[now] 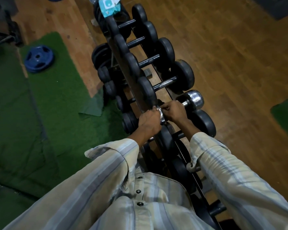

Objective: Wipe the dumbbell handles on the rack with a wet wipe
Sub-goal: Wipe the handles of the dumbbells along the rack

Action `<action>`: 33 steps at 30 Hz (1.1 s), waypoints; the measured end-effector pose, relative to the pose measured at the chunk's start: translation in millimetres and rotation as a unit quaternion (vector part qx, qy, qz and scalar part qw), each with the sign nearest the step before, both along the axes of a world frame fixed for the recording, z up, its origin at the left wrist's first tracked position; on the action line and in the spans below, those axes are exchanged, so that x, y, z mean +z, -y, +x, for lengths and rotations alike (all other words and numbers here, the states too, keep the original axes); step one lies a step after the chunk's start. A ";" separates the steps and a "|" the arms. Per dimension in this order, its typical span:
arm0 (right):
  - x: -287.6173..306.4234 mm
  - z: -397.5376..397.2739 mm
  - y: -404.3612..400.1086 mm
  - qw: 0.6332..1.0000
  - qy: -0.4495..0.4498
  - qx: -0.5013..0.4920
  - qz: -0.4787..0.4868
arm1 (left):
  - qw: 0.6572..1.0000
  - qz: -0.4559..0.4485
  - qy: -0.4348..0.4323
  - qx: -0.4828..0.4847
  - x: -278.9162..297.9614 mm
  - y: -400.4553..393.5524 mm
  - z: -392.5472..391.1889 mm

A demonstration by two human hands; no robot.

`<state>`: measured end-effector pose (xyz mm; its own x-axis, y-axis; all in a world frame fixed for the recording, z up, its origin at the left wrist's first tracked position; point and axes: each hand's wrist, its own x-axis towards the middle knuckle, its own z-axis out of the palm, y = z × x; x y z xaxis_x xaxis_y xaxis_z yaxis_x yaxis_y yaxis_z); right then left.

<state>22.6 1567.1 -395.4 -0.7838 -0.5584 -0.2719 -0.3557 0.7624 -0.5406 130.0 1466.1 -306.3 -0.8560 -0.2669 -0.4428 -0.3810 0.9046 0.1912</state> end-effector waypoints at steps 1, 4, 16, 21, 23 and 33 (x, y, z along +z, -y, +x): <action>3.0 -5.8 7.6 0.999 -0.001 0.018 0.027 | 1.000 0.002 0.006 0.002 2.4 0.5 -1.8; 10.9 -19.2 24.8 0.995 0.026 0.046 0.082 | 1.000 -0.001 0.012 0.007 4.9 2.1 -5.5; -0.9 31.0 -20.0 0.979 0.068 -0.124 -0.147 | 1.000 -0.013 0.000 -0.024 5.9 9.1 -12.9; -3.9 39.2 -18.0 0.958 0.110 -0.227 -0.136 | 1.000 -0.008 -0.008 -0.028 6.7 9.9 -14.6; -6.0 41.2 -15.0 0.944 0.122 -0.281 -0.120 | 1.000 -0.005 -0.012 -0.029 7.1 10.3 -14.2; -12.7 27.7 5.1 0.748 0.369 -0.489 -0.257 | 0.999 0.015 -0.031 -0.028 10.2 9.3 -8.6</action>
<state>50.3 1562.0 -408.1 -0.6281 0.0041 -0.7781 0.7754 0.0873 -0.6255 121.3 1456.9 -296.1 -0.8954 -0.2059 -0.3949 -0.3170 0.9175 0.2403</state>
